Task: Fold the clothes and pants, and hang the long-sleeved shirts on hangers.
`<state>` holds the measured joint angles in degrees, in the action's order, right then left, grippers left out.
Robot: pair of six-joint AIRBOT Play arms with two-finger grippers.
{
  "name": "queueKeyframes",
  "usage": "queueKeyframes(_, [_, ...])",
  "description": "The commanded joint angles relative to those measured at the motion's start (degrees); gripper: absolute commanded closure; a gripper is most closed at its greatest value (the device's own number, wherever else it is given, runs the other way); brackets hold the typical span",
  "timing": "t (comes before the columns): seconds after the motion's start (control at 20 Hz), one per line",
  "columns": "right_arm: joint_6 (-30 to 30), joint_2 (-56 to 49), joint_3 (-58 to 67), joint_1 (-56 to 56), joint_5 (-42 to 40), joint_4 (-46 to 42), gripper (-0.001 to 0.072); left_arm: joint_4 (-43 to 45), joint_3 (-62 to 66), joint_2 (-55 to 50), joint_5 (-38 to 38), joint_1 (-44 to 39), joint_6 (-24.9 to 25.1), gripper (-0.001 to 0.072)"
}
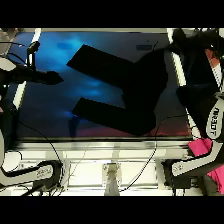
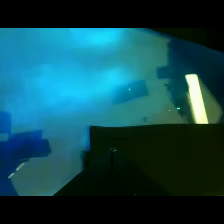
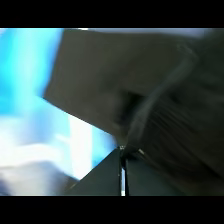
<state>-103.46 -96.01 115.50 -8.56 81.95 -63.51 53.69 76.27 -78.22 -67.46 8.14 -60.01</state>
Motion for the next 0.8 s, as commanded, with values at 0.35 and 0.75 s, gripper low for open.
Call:
queueKeyframes(0.35, [-3.4, -0.8, -10.1, -9.1, 15.6, -29.7, 0.0229, -0.6, 0.0, 0.2, -3.8, -1.6, -1.7, 0.0688])
queueKeyframes(0.75, [9.6, -2.9, -10.0, -8.9, 10.5, -4.4, 0.0281, -0.2, -4.1, -2.5, -4.4, -1.1, 0.1, 0.0704])
